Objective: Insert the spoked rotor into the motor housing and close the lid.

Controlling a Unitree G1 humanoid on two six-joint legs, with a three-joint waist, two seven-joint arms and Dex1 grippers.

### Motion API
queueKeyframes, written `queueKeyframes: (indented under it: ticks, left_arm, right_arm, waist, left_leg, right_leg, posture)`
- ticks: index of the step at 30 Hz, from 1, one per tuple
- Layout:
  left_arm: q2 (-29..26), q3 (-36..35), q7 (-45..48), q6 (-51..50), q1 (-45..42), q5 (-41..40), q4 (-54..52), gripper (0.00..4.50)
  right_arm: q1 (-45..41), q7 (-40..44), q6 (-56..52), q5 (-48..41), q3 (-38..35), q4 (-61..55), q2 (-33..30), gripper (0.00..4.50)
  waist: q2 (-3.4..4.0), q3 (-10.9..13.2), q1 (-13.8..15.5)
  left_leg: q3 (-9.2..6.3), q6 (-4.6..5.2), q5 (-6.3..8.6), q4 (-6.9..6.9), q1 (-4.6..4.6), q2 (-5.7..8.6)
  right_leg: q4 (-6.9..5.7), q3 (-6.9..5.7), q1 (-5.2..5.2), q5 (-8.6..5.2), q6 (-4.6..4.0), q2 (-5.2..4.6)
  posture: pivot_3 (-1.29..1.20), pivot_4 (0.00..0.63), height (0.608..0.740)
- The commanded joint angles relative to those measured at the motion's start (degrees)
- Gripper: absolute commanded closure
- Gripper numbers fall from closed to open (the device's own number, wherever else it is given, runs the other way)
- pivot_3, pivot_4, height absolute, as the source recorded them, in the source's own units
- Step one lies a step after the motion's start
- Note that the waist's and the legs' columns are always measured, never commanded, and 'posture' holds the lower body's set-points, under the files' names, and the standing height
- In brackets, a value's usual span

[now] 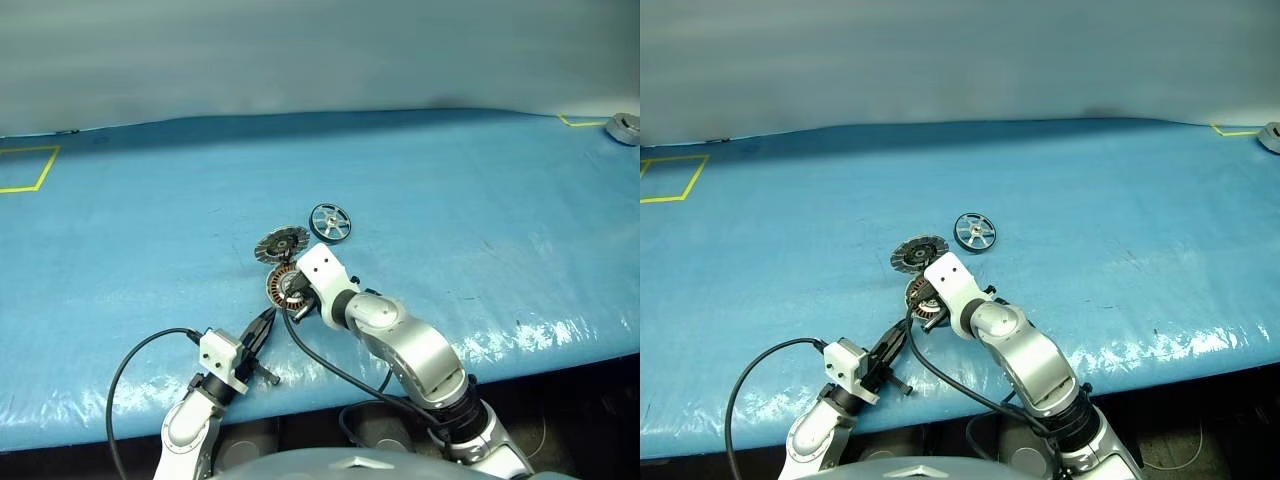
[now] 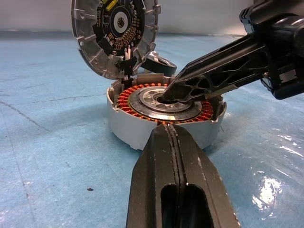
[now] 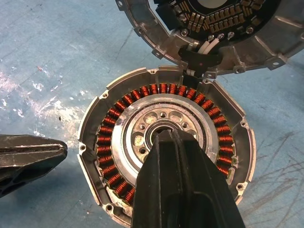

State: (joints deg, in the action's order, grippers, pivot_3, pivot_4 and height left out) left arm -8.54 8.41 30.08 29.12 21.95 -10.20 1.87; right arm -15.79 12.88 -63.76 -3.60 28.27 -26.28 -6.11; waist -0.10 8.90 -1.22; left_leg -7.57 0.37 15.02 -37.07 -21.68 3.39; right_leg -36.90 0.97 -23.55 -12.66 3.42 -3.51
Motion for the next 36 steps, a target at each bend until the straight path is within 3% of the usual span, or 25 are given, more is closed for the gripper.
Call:
queueKeyframes:
  ticks: [1, 8, 14, 17, 24, 36]
  left_arm:
    - [0.2, 0.1, -0.1, 1.6, 0.2, -0.3, 0.2, 4.5]
    - [0.0, -0.1, 0.0, 2.2, 0.3, -0.4, 0.8, 4.5]
    - [-0.3, -0.1, 0.3, 2.3, 0.2, -0.6, 1.1, 4.5]
    - [-0.6, 0.1, 0.7, 2.1, 0.0, -0.8, 1.0, 4.5]
    - [-1.0, 0.1, 0.8, 1.4, -0.7, -0.8, 0.3, 4.5]
    - [-1.0, -0.1, -0.1, 1.3, -0.2, -0.5, -0.2, 4.5]
  right_arm:
    - [-0.8, -0.3, 1.1, 0.0, 0.1, 0.4, 0.6, 4.47]
    - [-2.1, 2.7, 2.2, -2.6, -5.1, -5.4, -2.2, 4.47]
    - [-4.4, 4.5, 1.8, -2.3, -14.9, -5.2, -11.1, 4.47]
    - [-6.1, 4.4, 6.2, -1.5, -16.3, 0.4, -13.0, 3.86]
    - [-12.1, 4.8, 19.3, 0.6, -17.4, 17.8, -12.5, 1.59]
    - [-20.5, 14.7, 29.4, -4.7, -19.6, 35.9, -7.9, 1.59]
  waist:
    - [0.0, 0.0, 0.0]
    - [0.0, 0.0, 0.0]
    - [0.0, 0.0, 0.3]
    - [0.0, 0.0, 0.0]
    - [0.02, 0.0, -0.3]
    - [0.06, 0.0, -0.4]
  left_leg:
    - [0.0, 0.0, 0.0, 0.0, 0.0, 0.0]
    - [0.0, 0.0, 0.0, 0.0, 0.0, 0.01]
    - [0.01, 0.01, 0.0, -0.04, 0.0, 0.04]
    - [0.05, 0.01, 0.0, -0.02, 0.0, 0.02]
    - [0.14, 0.02, -0.01, -0.02, 0.0, 0.02]
    - [0.17, 0.04, 0.0, 0.0, 0.0, 0.0]
  right_leg:
    - [0.0, 0.0, 0.0, 0.0, 0.0, 0.0]
    - [0.01, 0.0, 0.01, 0.01, 0.01, 0.0]
    - [0.01, -0.01, 0.05, 0.02, 0.03, -0.02]
    - [0.02, 0.0, 0.06, 0.02, 0.04, 0.0]
    - [-0.01, 0.07, 0.04, 0.07, 0.01, 0.0]
    - [0.0, 0.13, 0.01, 0.13, -0.07, 0.03]
  posture:
    - [0.0, 0.15, 0.74]
    - [0.0, 0.15, 0.74]
    - [0.0, 0.15, 0.74]
    - [0.0, 0.15, 0.74]
    - [0.0, 0.15, 0.74]
    - [0.0, 0.15, 0.74]
